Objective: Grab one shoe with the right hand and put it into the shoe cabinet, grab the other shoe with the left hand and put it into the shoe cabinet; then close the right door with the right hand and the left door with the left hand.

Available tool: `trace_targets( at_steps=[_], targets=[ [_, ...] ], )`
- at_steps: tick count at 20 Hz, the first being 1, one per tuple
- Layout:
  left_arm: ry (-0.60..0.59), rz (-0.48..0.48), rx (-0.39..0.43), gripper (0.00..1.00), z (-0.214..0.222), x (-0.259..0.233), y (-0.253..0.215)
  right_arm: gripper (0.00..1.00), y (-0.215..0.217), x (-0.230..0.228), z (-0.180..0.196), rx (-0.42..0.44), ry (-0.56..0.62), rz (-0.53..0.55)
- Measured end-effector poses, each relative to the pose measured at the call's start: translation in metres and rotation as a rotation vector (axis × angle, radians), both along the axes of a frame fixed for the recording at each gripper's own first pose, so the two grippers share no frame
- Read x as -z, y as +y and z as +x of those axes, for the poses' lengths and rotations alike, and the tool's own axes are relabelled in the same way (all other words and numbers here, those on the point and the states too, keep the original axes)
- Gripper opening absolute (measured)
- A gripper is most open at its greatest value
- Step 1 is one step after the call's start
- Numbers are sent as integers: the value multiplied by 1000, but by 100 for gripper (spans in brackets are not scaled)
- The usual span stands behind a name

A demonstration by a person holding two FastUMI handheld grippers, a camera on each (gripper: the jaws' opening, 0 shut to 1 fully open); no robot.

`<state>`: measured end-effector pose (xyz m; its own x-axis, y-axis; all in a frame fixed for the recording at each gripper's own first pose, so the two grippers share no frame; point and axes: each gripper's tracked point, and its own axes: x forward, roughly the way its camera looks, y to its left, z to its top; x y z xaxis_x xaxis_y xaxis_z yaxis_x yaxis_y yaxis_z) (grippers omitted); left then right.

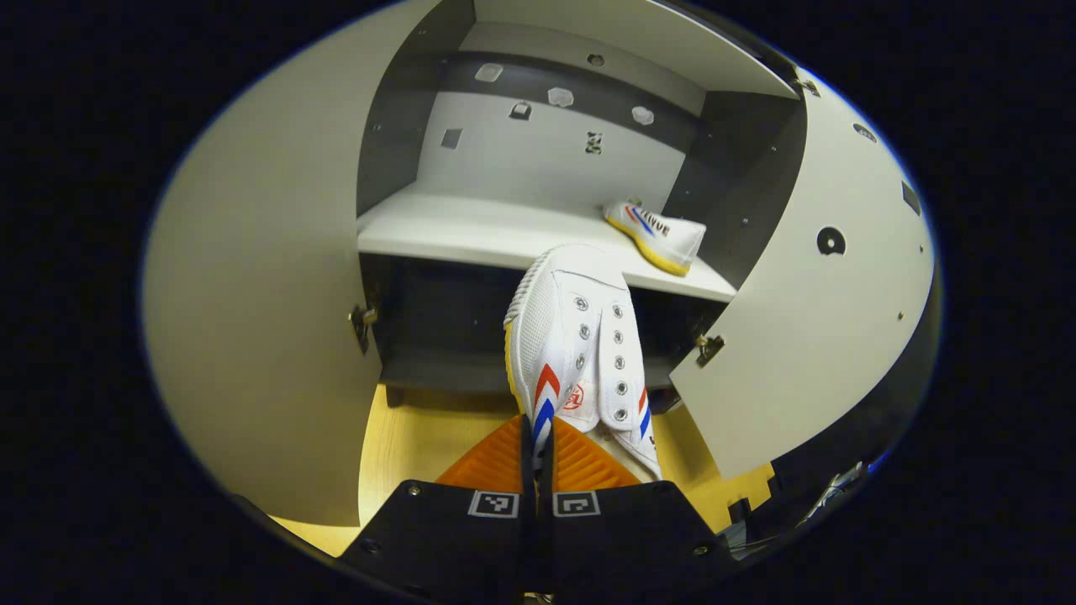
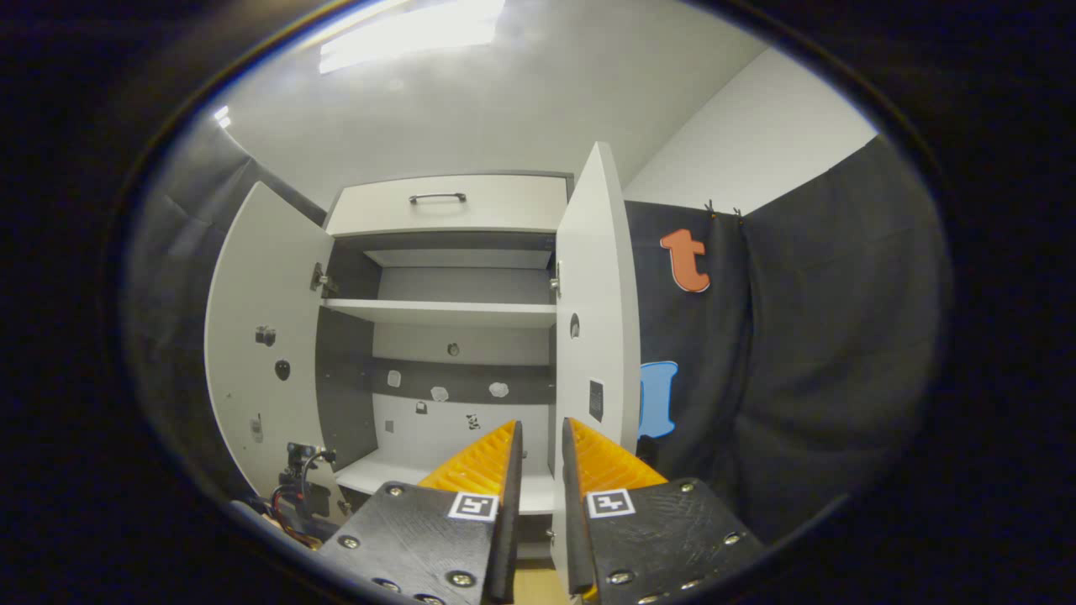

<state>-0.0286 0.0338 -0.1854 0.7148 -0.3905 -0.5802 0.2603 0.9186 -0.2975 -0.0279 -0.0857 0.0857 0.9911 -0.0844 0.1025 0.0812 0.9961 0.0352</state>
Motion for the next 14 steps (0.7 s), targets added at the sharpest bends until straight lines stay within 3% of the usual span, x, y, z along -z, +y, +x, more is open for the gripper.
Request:
trace_targets(
  at_steps=[7, 14],
  targets=[
    [-144, -7, 10, 0, 1, -7, 0, 24, -19, -4, -11, 25, -9, 5],
    [-174, -25, -4, 0, 1, -10, 4, 24, -31, -14, -19, 51, -31, 32]
  ],
)
